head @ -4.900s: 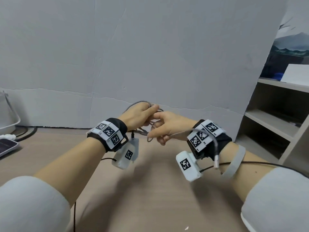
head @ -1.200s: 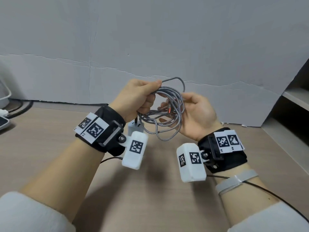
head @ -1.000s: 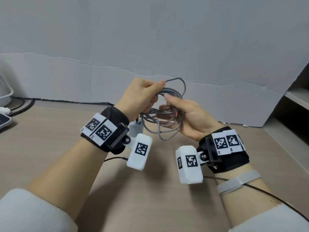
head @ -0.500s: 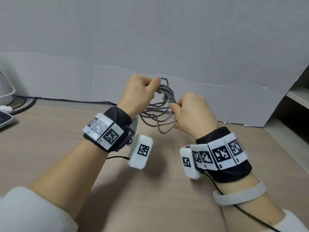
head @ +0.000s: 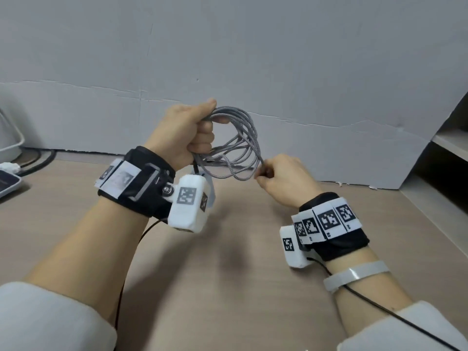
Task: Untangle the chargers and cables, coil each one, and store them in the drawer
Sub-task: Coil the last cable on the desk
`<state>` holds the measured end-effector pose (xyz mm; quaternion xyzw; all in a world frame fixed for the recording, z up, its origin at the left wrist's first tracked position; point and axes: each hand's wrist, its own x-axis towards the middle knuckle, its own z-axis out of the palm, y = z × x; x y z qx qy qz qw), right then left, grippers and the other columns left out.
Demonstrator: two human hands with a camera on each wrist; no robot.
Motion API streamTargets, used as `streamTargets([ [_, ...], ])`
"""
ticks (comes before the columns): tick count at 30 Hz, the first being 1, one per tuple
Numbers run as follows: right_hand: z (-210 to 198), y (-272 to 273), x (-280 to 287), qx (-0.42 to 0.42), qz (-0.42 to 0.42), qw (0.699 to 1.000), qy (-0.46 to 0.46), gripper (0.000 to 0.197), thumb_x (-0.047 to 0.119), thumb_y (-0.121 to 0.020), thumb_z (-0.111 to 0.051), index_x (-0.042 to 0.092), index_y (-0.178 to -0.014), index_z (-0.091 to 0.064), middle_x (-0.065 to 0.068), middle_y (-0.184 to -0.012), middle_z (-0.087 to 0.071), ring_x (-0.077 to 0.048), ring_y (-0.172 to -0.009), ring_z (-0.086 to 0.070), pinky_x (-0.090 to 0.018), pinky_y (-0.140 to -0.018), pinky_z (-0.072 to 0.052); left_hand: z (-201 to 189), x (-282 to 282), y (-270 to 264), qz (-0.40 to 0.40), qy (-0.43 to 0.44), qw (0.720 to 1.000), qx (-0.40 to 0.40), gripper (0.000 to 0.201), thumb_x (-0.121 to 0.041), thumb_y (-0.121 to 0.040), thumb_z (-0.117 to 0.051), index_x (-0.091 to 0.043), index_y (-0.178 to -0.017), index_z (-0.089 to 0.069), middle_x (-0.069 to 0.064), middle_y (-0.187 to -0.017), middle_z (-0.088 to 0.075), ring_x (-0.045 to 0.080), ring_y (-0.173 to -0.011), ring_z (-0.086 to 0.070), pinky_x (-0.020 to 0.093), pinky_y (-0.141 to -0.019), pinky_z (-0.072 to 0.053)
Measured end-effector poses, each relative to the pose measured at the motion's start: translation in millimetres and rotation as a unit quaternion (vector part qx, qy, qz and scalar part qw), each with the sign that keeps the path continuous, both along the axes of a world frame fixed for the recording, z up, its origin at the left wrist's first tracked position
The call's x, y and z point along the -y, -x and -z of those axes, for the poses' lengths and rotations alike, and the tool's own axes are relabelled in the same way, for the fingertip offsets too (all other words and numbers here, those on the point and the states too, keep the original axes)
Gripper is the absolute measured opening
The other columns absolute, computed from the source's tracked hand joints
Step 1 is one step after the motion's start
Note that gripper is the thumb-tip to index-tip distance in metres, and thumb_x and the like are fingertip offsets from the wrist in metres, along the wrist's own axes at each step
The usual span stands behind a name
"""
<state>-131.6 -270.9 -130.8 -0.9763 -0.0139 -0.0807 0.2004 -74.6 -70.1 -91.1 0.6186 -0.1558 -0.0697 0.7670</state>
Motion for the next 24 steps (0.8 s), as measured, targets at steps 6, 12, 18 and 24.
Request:
streamTargets([
  [6, -1, 0, -2, 0.049, -0.126, 0.914, -0.382, 0.013, -0.001, -0.086, -0.07, 0.003, -0.097, -0.075, -0.004, -0.085, -0.074, -0.012, -0.077, -0.069, -0.033, -0.07, -0.058, 2, 22, 13, 0.058, 0.034, 0.996, -0.066, 0.037, -0.03, -0.106, -0.045, -0.006, -0.084, -0.062, -0.011, -0.048, -0.021, 0.002, -0.038, -0.018, 0.015, -0.033, -0.014],
  [12, -10, 5, -3, -0.036, -0.179, 0.771, -0.61, 0.021, 0.002, -0.099, -0.049, 0.0, -0.104, -0.069, -0.012, -0.096, -0.073, -0.019, -0.083, -0.071, -0.039, -0.081, -0.06, 0, 18, 12, 0.082, 0.076, 0.987, -0.116, 0.037, -0.032, -0.106, -0.043, -0.008, -0.085, -0.06, -0.012, -0.047, -0.021, 0.001, -0.038, -0.015, 0.013, -0.032, -0.013],
  [18, 7, -6, -6, 0.005, -0.054, 0.886, -0.46, 0.022, 0.008, -0.102, -0.05, 0.008, -0.087, -0.066, -0.007, -0.076, -0.071, -0.012, -0.064, -0.067, -0.023, -0.057, -0.055, -6, 23, 24, 0.162, 0.101, 0.97, -0.15, 0.041, -0.033, -0.105, -0.041, -0.006, -0.082, -0.061, -0.011, -0.052, -0.011, 0.006, -0.048, -0.005, 0.013, -0.031, -0.013],
  [24, 16, -9, -9, -0.01, -0.015, 0.92, -0.393, 0.035, -0.002, -0.099, -0.048, 0.02, -0.073, -0.053, -0.009, -0.075, -0.06, -0.012, -0.061, -0.057, -0.026, -0.059, -0.047, -11, 30, 31, 0.212, 0.15, 0.954, -0.146, 0.049, -0.034, -0.101, -0.041, -0.004, -0.075, -0.069, -0.011, -0.058, -0.009, 0.007, -0.044, -0.005, 0.015, -0.031, -0.013],
])
